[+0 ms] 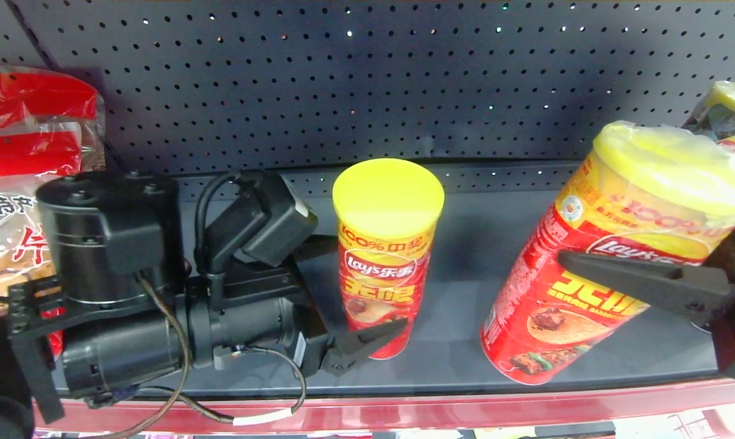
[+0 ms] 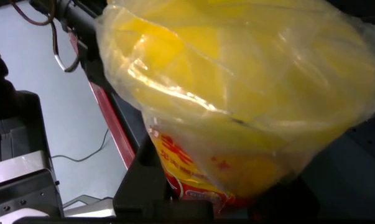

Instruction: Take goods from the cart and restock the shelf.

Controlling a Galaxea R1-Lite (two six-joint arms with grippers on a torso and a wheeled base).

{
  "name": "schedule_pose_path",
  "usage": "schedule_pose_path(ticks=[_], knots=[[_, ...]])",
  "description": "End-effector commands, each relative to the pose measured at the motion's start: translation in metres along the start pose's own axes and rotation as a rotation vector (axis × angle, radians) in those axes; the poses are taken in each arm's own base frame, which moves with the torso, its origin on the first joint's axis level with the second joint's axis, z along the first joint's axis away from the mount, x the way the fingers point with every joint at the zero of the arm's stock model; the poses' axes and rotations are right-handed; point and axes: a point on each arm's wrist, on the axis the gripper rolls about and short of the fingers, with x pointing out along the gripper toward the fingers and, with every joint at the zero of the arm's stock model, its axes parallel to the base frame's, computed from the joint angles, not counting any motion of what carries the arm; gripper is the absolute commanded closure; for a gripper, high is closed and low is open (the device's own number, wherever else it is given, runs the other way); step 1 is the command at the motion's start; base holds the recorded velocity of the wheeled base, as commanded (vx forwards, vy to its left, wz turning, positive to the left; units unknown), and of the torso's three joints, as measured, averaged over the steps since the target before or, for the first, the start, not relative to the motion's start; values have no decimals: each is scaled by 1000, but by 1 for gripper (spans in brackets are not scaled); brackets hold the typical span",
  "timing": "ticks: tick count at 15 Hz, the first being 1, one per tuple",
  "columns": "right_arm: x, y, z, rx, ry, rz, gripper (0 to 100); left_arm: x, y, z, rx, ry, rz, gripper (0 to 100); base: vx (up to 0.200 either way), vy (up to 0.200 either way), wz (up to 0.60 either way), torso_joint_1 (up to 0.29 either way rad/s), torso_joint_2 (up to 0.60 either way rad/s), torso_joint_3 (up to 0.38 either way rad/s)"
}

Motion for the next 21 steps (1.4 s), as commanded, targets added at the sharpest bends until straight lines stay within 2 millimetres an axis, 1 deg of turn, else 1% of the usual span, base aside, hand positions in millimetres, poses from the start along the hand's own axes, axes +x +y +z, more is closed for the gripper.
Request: schedule_pose_path(ticks=[1, 3, 4, 5, 6, 7, 8, 10, 11, 12, 13, 14, 15, 16, 17, 18, 19, 20, 21], knots=[[3, 0, -1, 2, 7, 2, 100, -23, -2, 18, 7, -78, 46, 0, 0, 0, 0, 0, 0, 0], [7, -1, -2, 4, 13, 7, 100, -53, -7, 22, -30, -101, 135, 0, 0, 0, 0, 0, 0, 0], [7, -1, -1, 4, 13, 9, 100, -62, -8, 22, -32, -103, 157, 0, 0, 0, 0, 0, 0, 0], [10, -1, 0, 3, 16, 13, 100, -80, -9, 23, -35, -124, 190, 0, 0, 0, 0, 0, 0, 0], [10, -1, 0, 3, 16, 13, 100, -80, -9, 23, -35, -124, 190, 0, 0, 0, 0, 0, 0, 0], [14, -3, -1, 5, 21, 11, 100, -99, -8, 23, -34, -158, 236, 0, 0, 0, 0, 0, 0, 0], [15, -3, -2, 6, 26, 11, 100, -109, -6, 21, -36, -167, 273, 0, 0, 0, 0, 0, 0, 0], [14, -5, 1, 5, 18, -2, 100, -137, 6, 18, -32, -189, 449, 0, 0, 0, 0, 0, 0, 0], [14, -6, 3, 4, 15, -10, 100, -147, 11, 19, -28, -196, 521, 0, 0, 0, 0, 0, 0, 0], [15, -12, 7, 1, 7, -28, 100, -179, 18, 17, -14, -201, 768, 0, 0, 0, 0, 0, 0, 0], [17, -14, 10, -1, 2, -34, 100, -195, 10, 3, -21, -173, 882, 0, 0, 0, 0, 0, 0, 0], [18, -16, 14, -4, -8, -37, 100, -206, -7, -17, -28, -150, 946, 0, 0, 0, 0, 0, 0, 0], [20, -17, 16, -6, -14, -39, 100, -214, -29, -45, -42, -124, 993, 0, 0, 0, 0, 0, 0, 0], [20, -17, 16, -7, -15, -39, 100, -215, -34, -50, -42, -123, 997, 0, 0, 0, 0, 0, 0, 0], [20, -18, 20, -11, -27, -41, 100, -223, -67, -82, -62, -120, 994, 0, 0, 0, 0, 0, 0, 0], [19, -19, 20, -11, -29, -45, 100, -225, -82, -102, -104, -89, 984, 0, 0, 0, 0, 0, 0, 0], [18, -20, 22, -12, -35, -50, 100, -228, -95, -116, -148, -70, 986, 0, 0, 0, 0, 0, 0, 0], [18, -22, 25, -15, -44, -56, 100, -230, -105, -126, -177, -31, 1018, 0, 0, 0, 0, 0, 0, 0], [17, -22, 26, -15, -50, -57, 100, -232, -109, -130, -192, -6, 1055, 0, 0, 0, 0, 0, 0, 0]])
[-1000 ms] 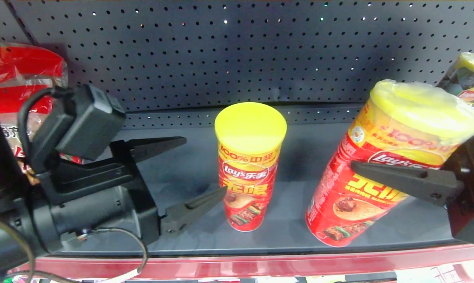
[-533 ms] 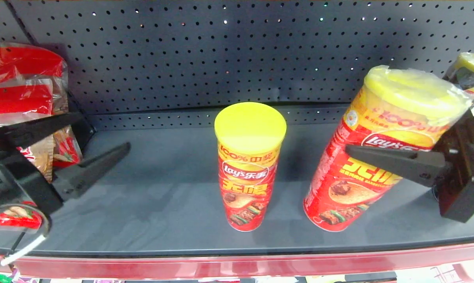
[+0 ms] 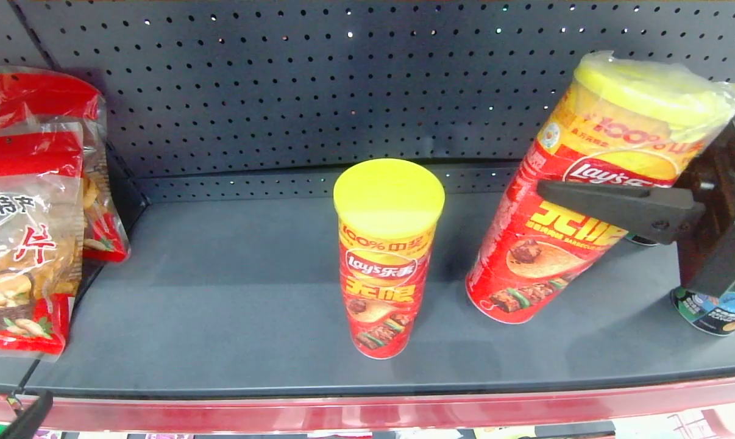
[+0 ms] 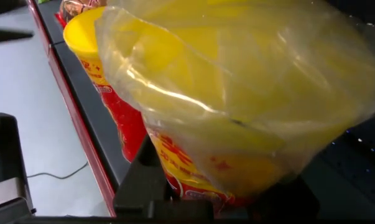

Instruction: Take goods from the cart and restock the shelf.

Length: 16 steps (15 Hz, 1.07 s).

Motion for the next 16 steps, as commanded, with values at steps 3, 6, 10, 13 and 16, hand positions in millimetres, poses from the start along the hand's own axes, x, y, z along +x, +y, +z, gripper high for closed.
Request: schedule_pose_path(ticks=[3, 6, 10, 13, 16], knots=[[-1, -2, 5, -5, -19, -2, 100, -29, -9, -60, -39, 38, 86, 0, 0, 0, 0, 0, 0, 0], [-5, -2, 8, 12, -32, -7, 100, -24, -9, -67, -50, 8, 100, 0, 0, 0, 0, 0, 0, 0], [-7, -3, 8, 18, -34, -16, 100, -23, -7, -71, -167, 24, 182, 0, 0, 0, 0, 0, 0, 0], [-8, -4, 8, 21, -33, -23, 100, -23, -7, -71, -159, 25, 178, 0, 0, 0, 0, 0, 0, 0], [14, -20, -14, 55, 62, -62, 100, -23, -7, -71, -155, 27, 178, 0, 0, 0, 0, 0, 0, 0]])
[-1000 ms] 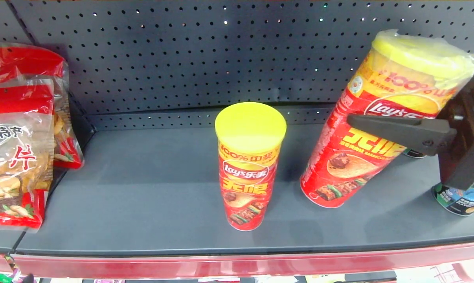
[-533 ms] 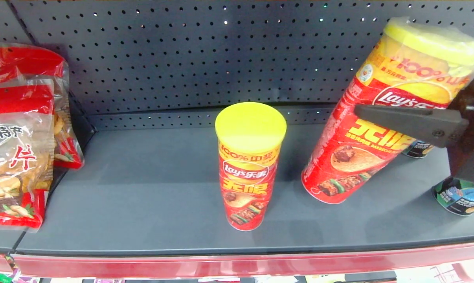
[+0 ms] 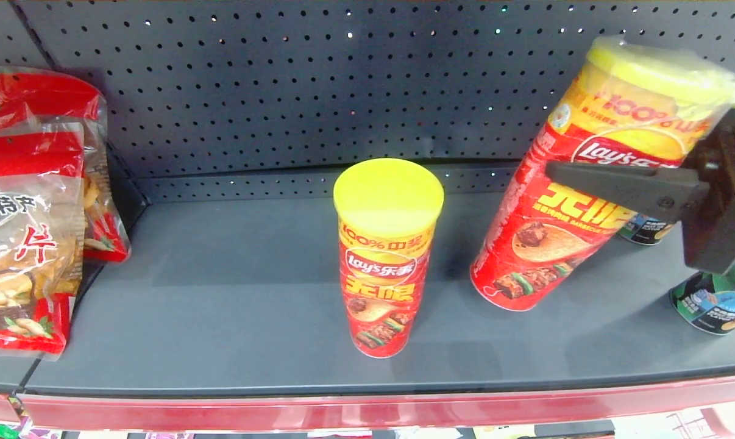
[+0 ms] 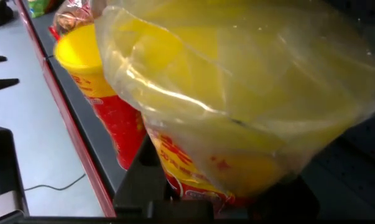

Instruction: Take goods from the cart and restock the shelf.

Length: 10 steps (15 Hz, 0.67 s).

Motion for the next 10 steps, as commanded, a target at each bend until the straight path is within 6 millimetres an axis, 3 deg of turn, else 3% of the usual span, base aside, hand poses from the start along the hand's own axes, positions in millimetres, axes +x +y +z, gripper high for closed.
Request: schedule_pose_path(ticks=[1, 3, 6, 10], knots=[[20, -11, -16, 24, 72, -17, 100, 0, 0, 0, 0, 6, 1, 0, 0, 0, 0, 0, 0, 0], [47, -21, -17, 43, 89, -19, 100, 0, 0, 0, 0, 4, 1, 0, 0, 0, 0, 0, 0, 0], [71, -34, -1, 26, 42, -23, 100, 0, 0, 0, 0, 4, 1, 0, 0, 0, 0, 0, 0, 0], [82, -32, -1, 9, 22, 73, 100, 0, 0, 0, 0, 4, 1, 0, 0, 0, 0, 0, 0, 0]])
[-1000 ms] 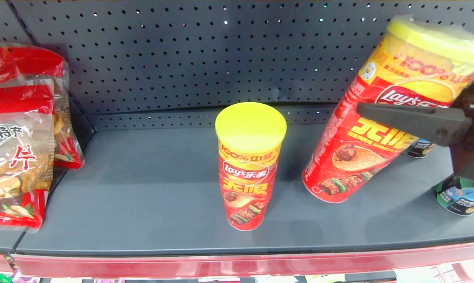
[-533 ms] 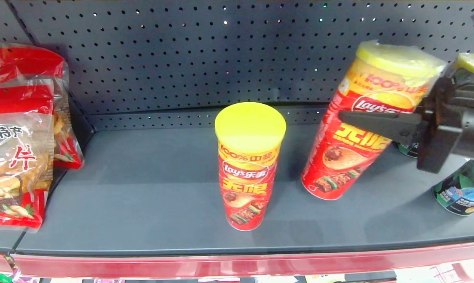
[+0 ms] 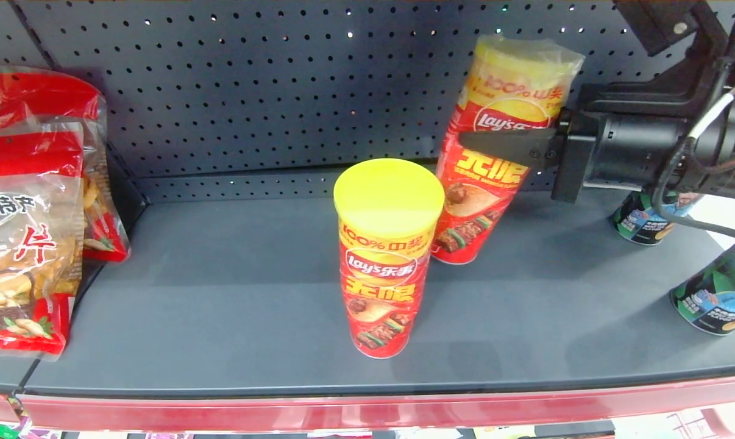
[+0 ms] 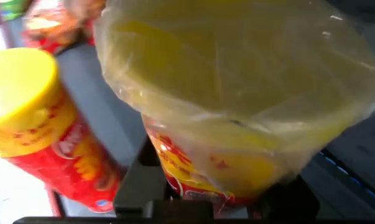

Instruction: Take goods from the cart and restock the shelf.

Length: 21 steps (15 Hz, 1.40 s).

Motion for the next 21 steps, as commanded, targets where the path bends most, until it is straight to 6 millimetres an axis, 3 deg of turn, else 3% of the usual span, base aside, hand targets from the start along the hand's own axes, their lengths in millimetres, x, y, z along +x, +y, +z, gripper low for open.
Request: schedule_pose_path(ticks=[1, 4, 7, 11, 13, 15, 21], knots=[[12, -4, -8, 0, 21, 28, 100, 0, 0, 0, 0, 5, 1, 0, 0, 0, 0, 0, 0, 0], [23, -19, -15, -59, 15, 83, 100, 0, 0, 0, 0, 5, 1, 0, 0, 0, 0, 0, 0, 0], [29, -34, -1, -97, 21, 106, 100, 0, 0, 0, 0, 5, 1, 0, 0, 0, 0, 0, 0, 0], [45, -46, -4, -122, 30, 191, 100, 0, 0, 0, 0, 5, 1, 0, 0, 0, 0, 0, 0, 0], [48, -46, -4, -124, 25, 196, 100, 0, 0, 0, 0, 5, 1, 0, 0, 0, 0, 0, 0, 0], [72, -40, -5, -126, 15, 241, 100, 0, 0, 0, 0, 6, 1, 0, 0, 0, 0, 0, 0, 0], [99, -25, -9, -64, 27, 278, 100, 0, 0, 0, 0, 6, 1, 0, 0, 0, 0, 0, 0, 0]])
